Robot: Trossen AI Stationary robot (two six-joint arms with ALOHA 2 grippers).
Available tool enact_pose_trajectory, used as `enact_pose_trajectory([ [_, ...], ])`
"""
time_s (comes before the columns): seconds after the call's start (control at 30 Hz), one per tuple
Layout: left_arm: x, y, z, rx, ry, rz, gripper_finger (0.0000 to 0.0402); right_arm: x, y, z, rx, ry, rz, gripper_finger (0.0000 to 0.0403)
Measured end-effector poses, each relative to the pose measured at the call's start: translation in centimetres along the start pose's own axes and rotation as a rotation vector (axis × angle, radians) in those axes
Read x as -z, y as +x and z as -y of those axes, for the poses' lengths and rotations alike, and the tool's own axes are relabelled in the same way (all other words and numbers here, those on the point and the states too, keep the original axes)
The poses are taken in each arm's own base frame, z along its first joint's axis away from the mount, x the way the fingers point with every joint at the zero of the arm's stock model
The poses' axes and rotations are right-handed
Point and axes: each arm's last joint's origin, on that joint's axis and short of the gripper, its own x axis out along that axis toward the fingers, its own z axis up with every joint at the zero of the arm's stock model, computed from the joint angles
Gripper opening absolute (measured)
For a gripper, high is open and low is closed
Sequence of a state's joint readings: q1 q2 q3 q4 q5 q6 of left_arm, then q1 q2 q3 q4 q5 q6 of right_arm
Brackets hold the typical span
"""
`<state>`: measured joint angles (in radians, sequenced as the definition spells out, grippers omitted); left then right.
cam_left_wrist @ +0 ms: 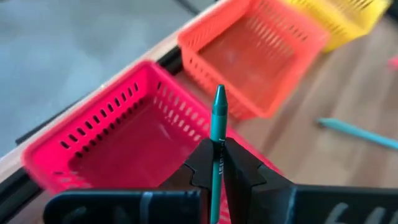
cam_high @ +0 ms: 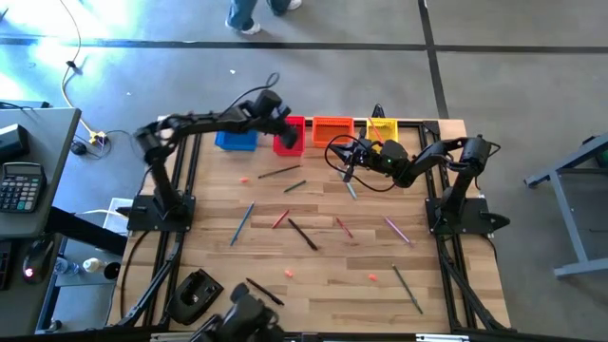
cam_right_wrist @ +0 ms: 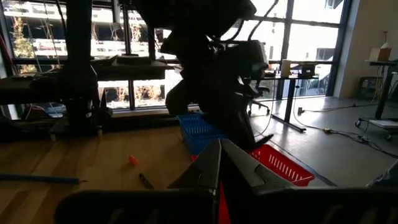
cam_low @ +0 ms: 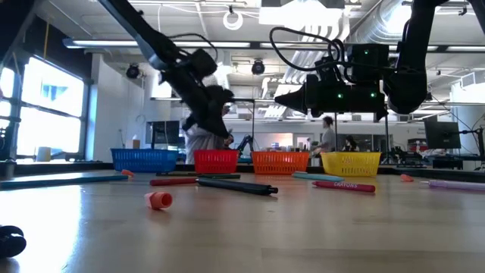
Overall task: Sort crayons/erasers/pens/pencils in bins
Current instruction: Put the green crayon into the red bin
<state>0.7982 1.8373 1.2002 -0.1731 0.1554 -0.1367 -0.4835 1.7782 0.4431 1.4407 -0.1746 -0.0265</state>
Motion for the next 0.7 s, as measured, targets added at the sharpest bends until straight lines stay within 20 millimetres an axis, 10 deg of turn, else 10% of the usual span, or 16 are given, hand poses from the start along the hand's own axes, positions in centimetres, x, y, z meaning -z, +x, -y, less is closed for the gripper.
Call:
enact_pose_trajectory([
  [0.27, -1.0, 4.0, -0.6, -0.035, 0.014, -0.073, 0.0006, 0.0, 0.0, 0.0, 0.000, 0.000, 0.000, 0.0000],
  [0.7, -0.4, 4.6, -1.1, -0.146, 0.013, -0.163, 0.0006, 0.1, 0.0, 0.0, 0.000, -0.005, -0.008, 0.0000],
])
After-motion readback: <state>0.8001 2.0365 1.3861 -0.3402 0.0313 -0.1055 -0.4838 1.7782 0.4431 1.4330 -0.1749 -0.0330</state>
